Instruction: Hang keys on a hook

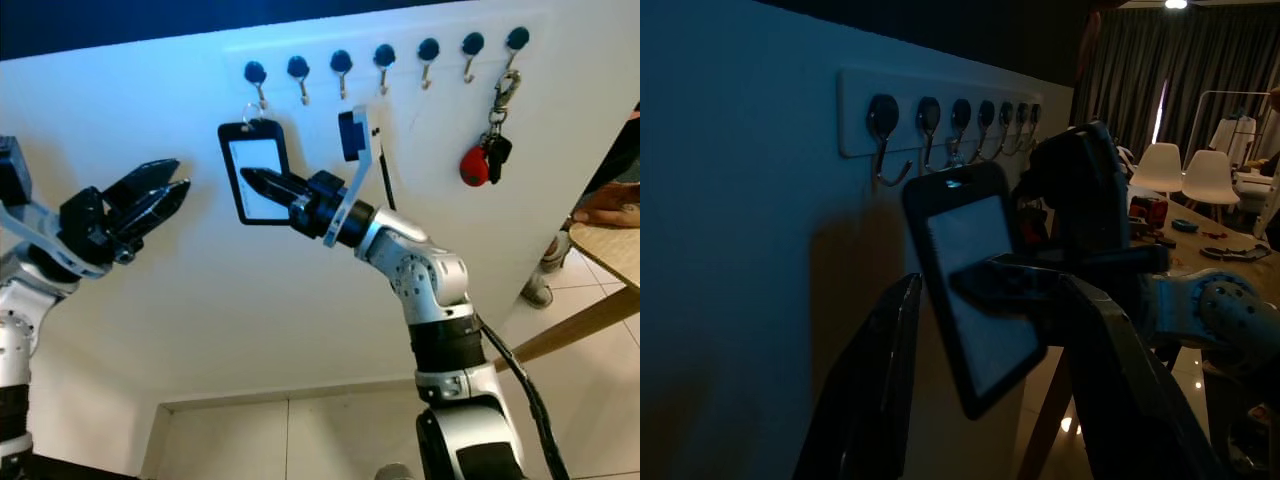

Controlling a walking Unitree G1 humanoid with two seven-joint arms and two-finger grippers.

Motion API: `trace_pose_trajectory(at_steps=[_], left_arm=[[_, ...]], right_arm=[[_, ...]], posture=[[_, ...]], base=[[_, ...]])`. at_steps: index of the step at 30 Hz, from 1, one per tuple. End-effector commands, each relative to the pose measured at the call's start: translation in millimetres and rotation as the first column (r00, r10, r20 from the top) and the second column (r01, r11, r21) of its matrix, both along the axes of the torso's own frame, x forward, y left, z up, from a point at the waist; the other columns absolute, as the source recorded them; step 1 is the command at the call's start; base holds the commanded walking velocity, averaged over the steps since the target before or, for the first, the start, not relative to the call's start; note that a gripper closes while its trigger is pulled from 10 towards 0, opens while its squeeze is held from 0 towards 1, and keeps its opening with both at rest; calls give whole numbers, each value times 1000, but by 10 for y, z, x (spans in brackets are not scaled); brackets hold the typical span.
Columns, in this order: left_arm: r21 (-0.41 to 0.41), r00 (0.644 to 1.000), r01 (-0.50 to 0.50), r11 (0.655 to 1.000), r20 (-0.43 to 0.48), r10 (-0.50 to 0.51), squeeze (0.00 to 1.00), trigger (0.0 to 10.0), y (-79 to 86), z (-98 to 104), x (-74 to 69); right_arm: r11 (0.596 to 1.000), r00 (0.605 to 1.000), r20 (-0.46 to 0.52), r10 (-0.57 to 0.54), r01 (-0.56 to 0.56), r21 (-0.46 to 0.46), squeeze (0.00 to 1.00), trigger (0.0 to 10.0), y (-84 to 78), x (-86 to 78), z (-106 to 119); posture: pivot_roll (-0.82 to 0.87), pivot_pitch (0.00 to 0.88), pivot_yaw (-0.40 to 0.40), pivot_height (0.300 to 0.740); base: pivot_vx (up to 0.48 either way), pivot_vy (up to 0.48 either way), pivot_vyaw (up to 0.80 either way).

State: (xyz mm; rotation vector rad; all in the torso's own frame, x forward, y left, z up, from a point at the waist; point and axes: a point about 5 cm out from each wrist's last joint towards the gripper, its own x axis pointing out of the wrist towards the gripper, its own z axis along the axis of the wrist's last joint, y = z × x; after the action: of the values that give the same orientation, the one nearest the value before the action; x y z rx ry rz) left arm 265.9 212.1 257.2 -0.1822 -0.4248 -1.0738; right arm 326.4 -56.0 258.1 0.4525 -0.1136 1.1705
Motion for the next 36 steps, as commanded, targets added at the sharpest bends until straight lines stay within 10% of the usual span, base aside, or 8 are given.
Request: trace_pose_trajectory(at_steps=[1, 36], left_arm=[[32, 1000, 3, 999, 7, -4, 0, 10000, 31, 48, -42], [75, 994, 95, 993, 41, -99, 0, 10000, -209, 113, -132]], right_arm=[[1000, 1000, 8, -14, 14, 10, 0, 0, 17, 26, 37], [999, 998, -47, -36, 37, 1, 0, 0, 137, 118, 40]], posture=[[-148, 103, 82, 740], [-146, 110, 77, 740]], base=[[0, 0, 0], [0, 0, 0]])
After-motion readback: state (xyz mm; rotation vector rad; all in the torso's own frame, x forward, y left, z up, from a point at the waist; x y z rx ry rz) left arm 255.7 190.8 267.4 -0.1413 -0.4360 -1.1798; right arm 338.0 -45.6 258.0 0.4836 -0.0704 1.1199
